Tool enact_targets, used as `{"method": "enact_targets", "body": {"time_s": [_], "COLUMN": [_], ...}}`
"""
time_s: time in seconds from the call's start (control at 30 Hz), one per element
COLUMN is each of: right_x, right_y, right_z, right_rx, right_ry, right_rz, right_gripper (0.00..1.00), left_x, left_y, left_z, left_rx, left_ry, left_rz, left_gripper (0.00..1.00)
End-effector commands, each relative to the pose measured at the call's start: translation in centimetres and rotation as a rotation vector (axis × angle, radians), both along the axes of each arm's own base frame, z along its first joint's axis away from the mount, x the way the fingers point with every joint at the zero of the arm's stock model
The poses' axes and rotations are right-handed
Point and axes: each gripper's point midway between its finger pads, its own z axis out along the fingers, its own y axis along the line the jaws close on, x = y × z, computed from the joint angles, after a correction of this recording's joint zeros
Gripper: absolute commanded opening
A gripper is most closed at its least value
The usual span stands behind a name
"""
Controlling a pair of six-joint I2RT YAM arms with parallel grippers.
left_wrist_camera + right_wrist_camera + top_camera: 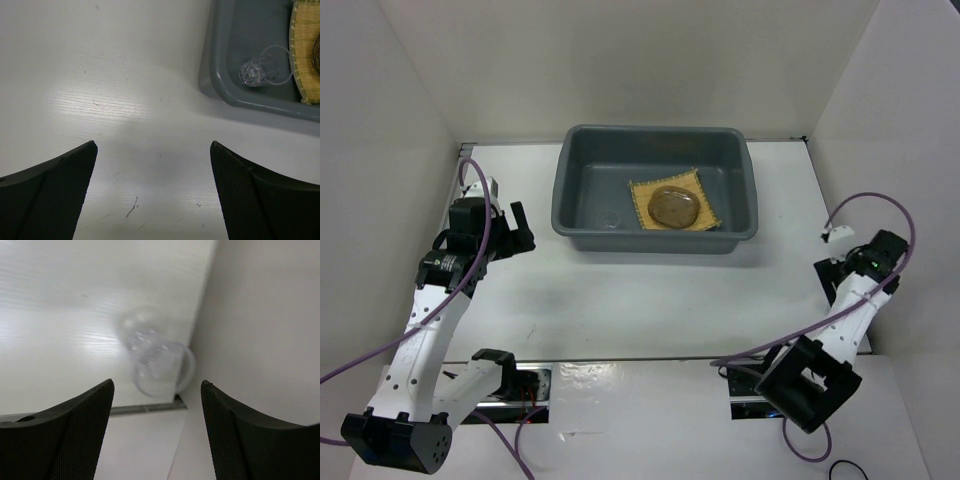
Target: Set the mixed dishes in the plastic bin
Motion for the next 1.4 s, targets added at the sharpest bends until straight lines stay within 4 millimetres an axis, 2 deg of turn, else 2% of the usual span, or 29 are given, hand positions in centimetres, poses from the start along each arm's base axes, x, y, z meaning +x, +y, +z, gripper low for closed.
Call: {"method": "enact_targets", "body": {"time_s": [0.0, 0.03, 0.07, 0.23, 0.57, 0.67, 0.7, 0.77, 0.8, 0.83, 0.9, 1.0, 1.03, 1.1, 1.13, 1.17, 1.2, 1.23, 1.27, 1.3, 1.37], "right_x": [0.2, 0.7, 0.6, 1.4, 1.0, 0.6, 0.5, 0.4, 0.0, 0.5, 0.9, 2.3, 3.2, 4.7, 6.1, 7.5, 8.7, 9.6, 10.7, 13.4, 15.2], "right_y": [3.4, 3.4, 3.8, 2.5, 2.3, 2.6, 2.7, 3.1, 3.2, 3.0, 2.7, 3.5, 4.1, 6.3, 7.0, 9.9, 11.3, 12.9, 13.7, 17.7, 21.3], "right_z": [-2.5, -2.3, -3.2, -4.7, -7.0, -8.2, -8.5, -9.0, -8.8, -8.1, -6.3, 0.7, 5.1, 11.6, 17.0, 19.6, 21.6, 25.3, 26.2, 27.2, 26.9], "right_rx": [0.045, 0.038, 0.06, 0.065, 0.121, 0.154, 0.165, 0.202, 0.219, 0.225, 0.222, 0.198, 0.179, 0.086, -0.001, 0.0, -0.002, -0.019, -0.007, 0.031, 0.084], "right_ry": [0.07, 0.056, 0.08, 0.103, 0.179, 0.217, 0.224, 0.251, 0.262, 0.25, 0.226, 0.107, 0.028, -0.129, -0.263, -0.345, -0.395, -0.477, -0.492, -0.486, -0.436], "right_rz": [0.137, 0.142, 0.151, 0.106, 0.091, 0.092, 0.084, 0.089, 0.072, 0.067, 0.063, 0.117, 0.152, 0.247, 0.289, 0.356, 0.389, 0.423, 0.372, 0.483, 0.556], "right_gripper": [0.75, 0.75, 0.75, 0.75, 0.75, 0.6, 0.39, 0.18, 0.1, 0.0, 0.0, 0.0, 0.0, 0.0, 0.0, 0.0, 0.0, 0.0, 0.0, 0.0, 0.0], "left_x": [0.4, 0.4, 0.4, 0.4, 0.4, 0.4, 0.4, 0.4, 0.4, 0.4, 0.3, 0.3, 0.3, 0.3, 0.3, 0.3, 0.3, 0.3, 0.3, 0.3, 0.3], "left_y": [0.2, 0.2, 0.2, 0.2, 0.2, 0.2, 0.2, 0.2, 0.2, 0.2, 0.2, 0.2, 0.2, 0.2, 0.2, 0.2, 0.2, 0.2, 0.2, 0.2, 0.2], "left_z": [0.2, 0.2, 0.2, 0.2, 0.2, 0.2, 0.2, 0.2, 0.2, 0.2, 0.4, 0.4, 0.4, 0.4, 0.4, 0.4, 0.4, 0.4, 0.4, 0.4, 0.4], "left_rx": [0.008, 0.008, 0.008, 0.008, 0.008, 0.008, 0.008, 0.008, 0.008, 0.008, 0.007, 0.007, 0.007, 0.007, 0.007, 0.007, 0.007, 0.007, 0.007, 0.007, 0.007], "left_ry": [-0.017, -0.017, -0.017, -0.017, -0.017, -0.017, -0.017, -0.017, -0.017, -0.017, -0.026, -0.026, -0.026, -0.026, -0.026, -0.026, -0.026, -0.026, -0.026, -0.026, -0.026], "left_rz": [0.004, 0.004, 0.004, 0.004, 0.004, 0.004, 0.004, 0.004, 0.004, 0.004, 0.004, 0.004, 0.004, 0.004, 0.004, 0.004, 0.004, 0.004, 0.004, 0.004, 0.004], "left_gripper": [1.0, 1.0, 1.0, 1.0, 1.0, 1.0, 1.0, 1.0, 1.0, 1.0, 1.0, 1.0, 1.0, 1.0, 1.0, 1.0, 1.0, 1.0, 1.0, 1.0, 1.0]}}
